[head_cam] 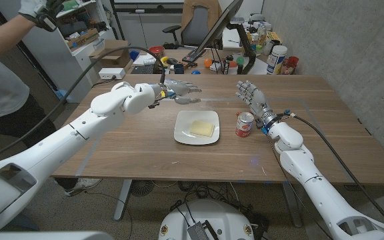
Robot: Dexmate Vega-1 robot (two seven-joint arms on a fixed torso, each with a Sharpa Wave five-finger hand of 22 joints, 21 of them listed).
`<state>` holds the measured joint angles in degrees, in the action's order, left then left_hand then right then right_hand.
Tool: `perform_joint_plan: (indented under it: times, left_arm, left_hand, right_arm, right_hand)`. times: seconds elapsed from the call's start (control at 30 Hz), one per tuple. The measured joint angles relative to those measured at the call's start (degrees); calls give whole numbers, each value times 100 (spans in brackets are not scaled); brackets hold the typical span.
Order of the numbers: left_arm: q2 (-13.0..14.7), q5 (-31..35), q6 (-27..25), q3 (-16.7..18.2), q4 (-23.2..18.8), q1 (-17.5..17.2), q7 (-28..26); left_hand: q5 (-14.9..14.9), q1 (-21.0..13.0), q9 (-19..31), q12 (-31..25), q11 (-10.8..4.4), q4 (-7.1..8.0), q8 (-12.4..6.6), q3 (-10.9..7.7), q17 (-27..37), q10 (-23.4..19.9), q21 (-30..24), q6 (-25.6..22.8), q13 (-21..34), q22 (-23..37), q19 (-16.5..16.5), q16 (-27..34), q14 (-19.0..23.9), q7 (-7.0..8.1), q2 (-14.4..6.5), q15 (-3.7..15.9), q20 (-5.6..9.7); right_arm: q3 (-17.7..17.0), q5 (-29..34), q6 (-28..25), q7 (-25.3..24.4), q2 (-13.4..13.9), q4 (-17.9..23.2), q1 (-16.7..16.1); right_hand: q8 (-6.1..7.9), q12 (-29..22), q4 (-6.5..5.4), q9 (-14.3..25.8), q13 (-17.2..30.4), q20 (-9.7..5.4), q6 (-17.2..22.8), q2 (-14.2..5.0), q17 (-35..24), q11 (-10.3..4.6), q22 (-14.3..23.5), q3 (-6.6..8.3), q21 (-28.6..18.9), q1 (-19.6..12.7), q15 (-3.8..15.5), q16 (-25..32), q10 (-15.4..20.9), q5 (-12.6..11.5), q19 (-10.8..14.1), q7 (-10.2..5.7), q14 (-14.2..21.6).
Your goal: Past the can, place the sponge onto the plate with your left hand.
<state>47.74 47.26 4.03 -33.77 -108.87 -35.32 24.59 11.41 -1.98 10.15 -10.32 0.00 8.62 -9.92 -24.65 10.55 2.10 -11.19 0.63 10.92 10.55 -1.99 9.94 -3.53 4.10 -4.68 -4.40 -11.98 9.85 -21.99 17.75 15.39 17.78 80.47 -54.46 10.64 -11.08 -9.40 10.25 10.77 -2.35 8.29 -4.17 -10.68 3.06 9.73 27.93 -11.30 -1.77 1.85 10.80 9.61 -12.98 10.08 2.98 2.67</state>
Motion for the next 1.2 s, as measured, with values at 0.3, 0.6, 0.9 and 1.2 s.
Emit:
perform_joint_plan:
  times: [0.3,0.6,0.9,1.2]
  left_arm:
    - [96,-167,22,251,-70,-150,-277]
    - [160,-570,39,471,-129,-254,-607]
    - [187,-818,73,623,-162,-310,-795]
    - [189,-1078,122,751,-181,-334,-938]
  left_hand:
    - [0,0,0,0,-32,24,0,24,0,31,0,26,0,0,62,0,-65,71,0,3,-1]
    - [0,0,-29,-30,-32,24,0,24,-1,32,0,9,-6,-1,61,0,-65,116,0,3,-1]
    - [0,0,-29,-31,-1,24,0,24,-1,63,0,39,-29,-1,94,0,-65,146,0,3,-30]
    - [0,-1,-28,-31,-1,23,0,24,-1,62,0,39,-28,-1,123,0,-97,145,0,-29,-1]
  right_arm:
    - [-5,21,-7,0,9,-32,42]
    - [-13,56,-15,-1,8,-113,148]
    - [-20,63,-5,17,-11,-169,219]
    - [-25,64,23,46,-25,-208,245]
  right_hand:
    - [0,0,0,0,0,0,21,0,0,42,0,0,0,0,-21,0,43,0,0,21,21]
    - [45,0,18,0,0,0,127,0,0,74,0,-18,0,0,-21,0,74,0,0,62,21]
    - [45,0,24,0,0,0,166,0,0,104,0,-24,0,0,-52,0,104,0,0,41,52]
    - [45,0,24,0,0,0,165,-24,30,104,0,-24,0,-24,-52,0,104,0,0,41,52]
